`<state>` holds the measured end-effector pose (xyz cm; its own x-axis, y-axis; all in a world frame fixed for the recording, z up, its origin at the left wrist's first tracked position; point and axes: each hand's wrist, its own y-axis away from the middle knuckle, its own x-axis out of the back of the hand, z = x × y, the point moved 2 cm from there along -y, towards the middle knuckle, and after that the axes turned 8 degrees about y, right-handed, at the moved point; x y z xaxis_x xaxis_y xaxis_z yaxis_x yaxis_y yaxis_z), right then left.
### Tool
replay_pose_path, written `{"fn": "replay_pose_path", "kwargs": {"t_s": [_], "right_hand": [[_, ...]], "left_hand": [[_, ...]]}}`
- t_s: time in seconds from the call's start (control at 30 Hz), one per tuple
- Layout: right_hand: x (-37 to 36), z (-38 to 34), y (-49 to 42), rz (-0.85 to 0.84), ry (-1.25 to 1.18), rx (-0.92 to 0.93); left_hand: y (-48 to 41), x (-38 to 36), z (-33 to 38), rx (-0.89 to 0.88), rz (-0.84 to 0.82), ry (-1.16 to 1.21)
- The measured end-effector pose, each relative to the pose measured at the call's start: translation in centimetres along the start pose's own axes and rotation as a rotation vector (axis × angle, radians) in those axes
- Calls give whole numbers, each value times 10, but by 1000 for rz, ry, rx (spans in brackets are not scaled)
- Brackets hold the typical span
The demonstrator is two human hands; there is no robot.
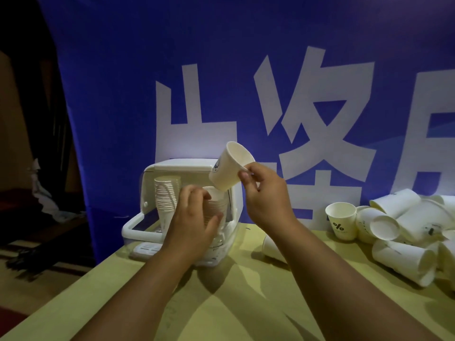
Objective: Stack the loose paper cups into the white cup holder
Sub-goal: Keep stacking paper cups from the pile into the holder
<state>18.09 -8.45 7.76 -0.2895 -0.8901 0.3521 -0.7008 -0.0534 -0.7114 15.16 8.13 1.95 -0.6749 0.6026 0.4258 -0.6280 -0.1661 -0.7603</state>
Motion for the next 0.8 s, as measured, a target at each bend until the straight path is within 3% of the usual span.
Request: {"fn": "replay_pose_path", "kwargs": {"t_s": [0.23,0.37,0.5,0.8], "right_hand": [[-21,1,9,-224,309,96],[-26,1,13,-293,133,17],[-37,10,19,-364,253,37],[-60,14,30,-609,131,-10]], "left_hand": [[1,2,-2,49,50,154],[0,2,-2,25,25,151],[-1,2,-10,27,-2,46],[-4,28,-40,235,-189,101]]}}
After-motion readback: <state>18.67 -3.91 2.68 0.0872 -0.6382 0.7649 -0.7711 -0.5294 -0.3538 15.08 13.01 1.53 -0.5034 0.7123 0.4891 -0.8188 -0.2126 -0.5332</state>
